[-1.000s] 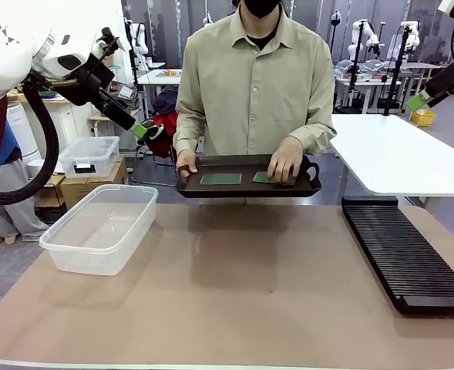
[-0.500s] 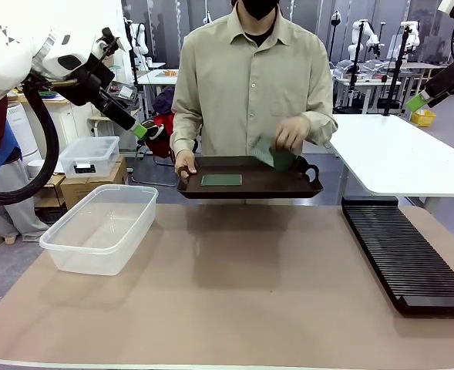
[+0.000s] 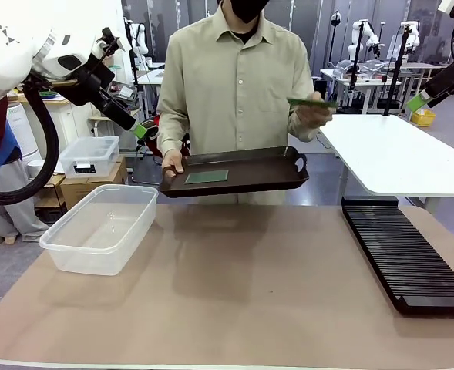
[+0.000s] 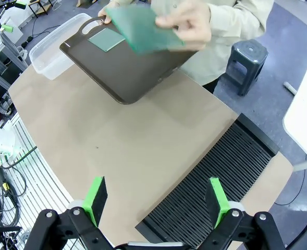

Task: Sort PCBs into racks and boxes based on the side picked up.
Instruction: Pick up the Blank PCB handed by the Human.

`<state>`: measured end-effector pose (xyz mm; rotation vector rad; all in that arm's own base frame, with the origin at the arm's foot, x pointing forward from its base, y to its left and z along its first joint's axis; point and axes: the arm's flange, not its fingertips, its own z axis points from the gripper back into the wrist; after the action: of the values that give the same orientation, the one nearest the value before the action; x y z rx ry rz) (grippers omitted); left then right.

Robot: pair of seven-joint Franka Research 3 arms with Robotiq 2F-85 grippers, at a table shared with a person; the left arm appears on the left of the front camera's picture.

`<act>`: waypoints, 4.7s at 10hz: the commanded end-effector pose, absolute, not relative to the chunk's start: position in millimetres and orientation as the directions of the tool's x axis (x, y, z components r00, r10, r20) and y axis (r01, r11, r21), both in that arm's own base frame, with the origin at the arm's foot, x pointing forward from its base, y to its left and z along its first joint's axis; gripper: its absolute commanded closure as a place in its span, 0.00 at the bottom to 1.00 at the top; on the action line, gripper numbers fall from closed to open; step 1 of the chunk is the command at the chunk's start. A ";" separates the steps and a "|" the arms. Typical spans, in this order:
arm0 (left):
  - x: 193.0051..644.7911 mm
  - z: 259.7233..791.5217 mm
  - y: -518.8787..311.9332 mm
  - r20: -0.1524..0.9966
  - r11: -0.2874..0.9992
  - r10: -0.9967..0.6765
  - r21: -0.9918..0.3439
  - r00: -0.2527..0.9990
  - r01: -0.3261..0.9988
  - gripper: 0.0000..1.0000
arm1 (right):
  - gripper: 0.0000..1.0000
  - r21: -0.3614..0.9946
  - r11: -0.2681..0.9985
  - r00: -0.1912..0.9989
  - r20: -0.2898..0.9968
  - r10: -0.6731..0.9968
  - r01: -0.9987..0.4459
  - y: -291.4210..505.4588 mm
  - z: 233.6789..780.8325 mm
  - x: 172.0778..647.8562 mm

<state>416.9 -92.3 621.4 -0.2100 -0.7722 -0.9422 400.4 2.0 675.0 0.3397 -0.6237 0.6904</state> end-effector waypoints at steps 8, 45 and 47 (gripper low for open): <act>416.3 619.1 -92.1 0.678 0.591 -0.646 0.152 0.352 0.792 0.00 | 0.00 0.089 0.718 0.592 0.639 0.491 -0.690 3.2 675.1 400.0; 416.3 619.1 -92.1 0.678 0.591 -0.646 0.152 0.352 0.792 0.00 | 0.00 0.957 0.247 0.986 0.164 -0.025 -0.152 -10.5 526.5 562.1; 416.3 619.1 -92.1 0.678 0.591 -0.646 0.152 0.352 0.792 0.00 | 0.00 0.972 0.197 0.991 0.135 -0.018 -0.129 -4.2 516.7 573.3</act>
<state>416.8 -92.6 621.1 -0.2113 -0.7719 -0.9430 566.2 -4.3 513.4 1.3300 -0.1324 0.0651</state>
